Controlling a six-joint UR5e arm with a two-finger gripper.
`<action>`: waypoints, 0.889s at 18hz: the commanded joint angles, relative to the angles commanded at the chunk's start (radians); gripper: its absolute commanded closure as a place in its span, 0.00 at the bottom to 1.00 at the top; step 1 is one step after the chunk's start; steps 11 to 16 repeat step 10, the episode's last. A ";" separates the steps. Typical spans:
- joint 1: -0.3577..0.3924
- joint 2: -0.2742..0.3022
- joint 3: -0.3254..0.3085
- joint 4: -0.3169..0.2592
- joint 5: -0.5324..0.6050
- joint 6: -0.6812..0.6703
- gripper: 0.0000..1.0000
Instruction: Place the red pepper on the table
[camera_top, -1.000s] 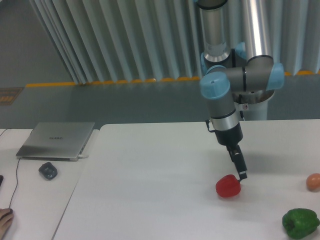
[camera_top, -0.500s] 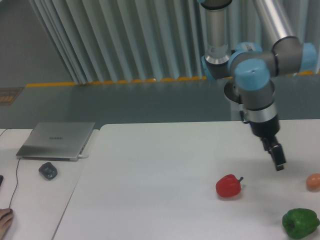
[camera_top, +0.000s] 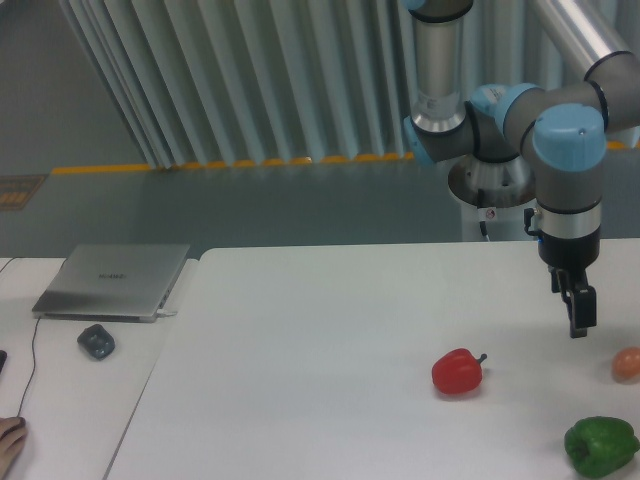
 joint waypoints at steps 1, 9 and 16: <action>0.000 -0.002 0.000 -0.002 0.002 0.000 0.00; 0.011 -0.006 -0.005 -0.002 0.002 0.003 0.00; 0.012 -0.006 -0.005 -0.003 0.002 0.003 0.00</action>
